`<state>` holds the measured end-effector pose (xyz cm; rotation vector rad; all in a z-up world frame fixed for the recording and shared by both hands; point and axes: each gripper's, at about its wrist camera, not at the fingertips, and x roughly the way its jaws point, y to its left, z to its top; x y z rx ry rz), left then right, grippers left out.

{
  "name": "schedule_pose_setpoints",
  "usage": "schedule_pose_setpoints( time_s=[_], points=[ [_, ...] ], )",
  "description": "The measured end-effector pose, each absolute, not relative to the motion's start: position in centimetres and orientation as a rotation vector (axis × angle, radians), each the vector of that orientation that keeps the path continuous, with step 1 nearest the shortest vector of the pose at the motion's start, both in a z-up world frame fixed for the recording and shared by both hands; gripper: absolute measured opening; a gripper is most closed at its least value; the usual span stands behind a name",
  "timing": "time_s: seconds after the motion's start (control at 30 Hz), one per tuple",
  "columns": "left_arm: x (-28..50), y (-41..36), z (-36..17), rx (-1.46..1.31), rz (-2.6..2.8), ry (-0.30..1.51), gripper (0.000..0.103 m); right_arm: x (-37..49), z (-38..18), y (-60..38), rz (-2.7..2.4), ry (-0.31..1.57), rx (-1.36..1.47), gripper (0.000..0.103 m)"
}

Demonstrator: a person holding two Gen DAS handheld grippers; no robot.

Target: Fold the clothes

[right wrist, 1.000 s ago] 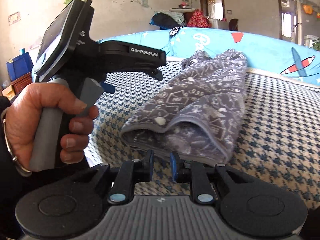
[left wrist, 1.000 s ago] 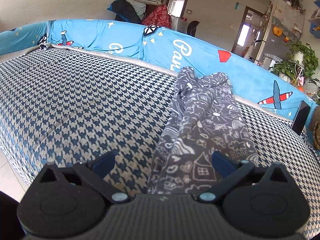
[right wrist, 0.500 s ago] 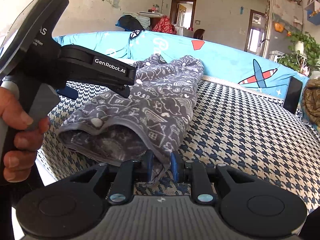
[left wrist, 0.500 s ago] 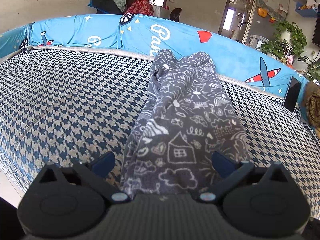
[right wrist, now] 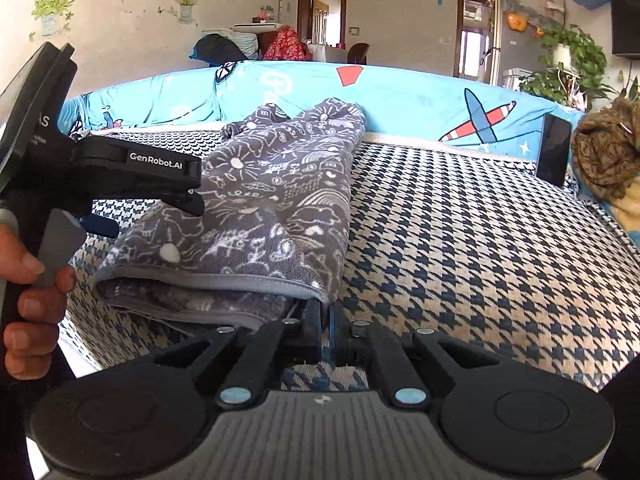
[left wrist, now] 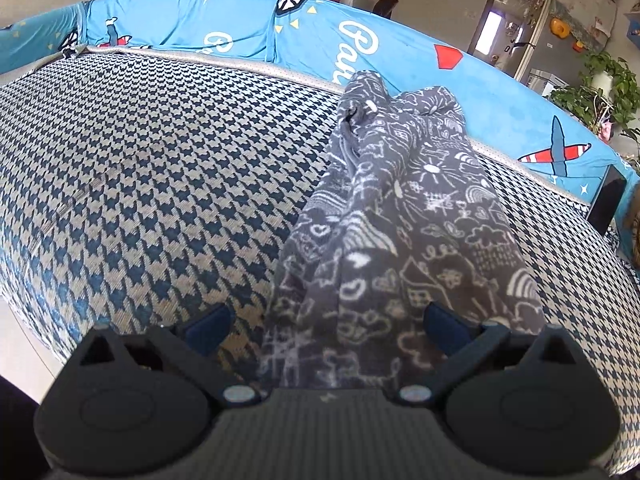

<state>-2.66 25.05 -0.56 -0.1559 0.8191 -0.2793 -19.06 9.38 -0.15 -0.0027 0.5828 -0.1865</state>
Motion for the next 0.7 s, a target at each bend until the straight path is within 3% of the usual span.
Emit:
schedule_pose_setpoints(
  time_s=[0.27,0.7],
  points=[
    [-2.3,26.4,-1.2,-0.139,-0.171,0.853,0.103,-19.4,-1.8,9.9,-0.180,0.683,-0.050,0.002],
    [-1.8,28.0,-2.0,-0.122,-0.106,0.866,0.103,-19.9,0.3,10.8,-0.139,0.506,-0.074,0.003]
  ],
)
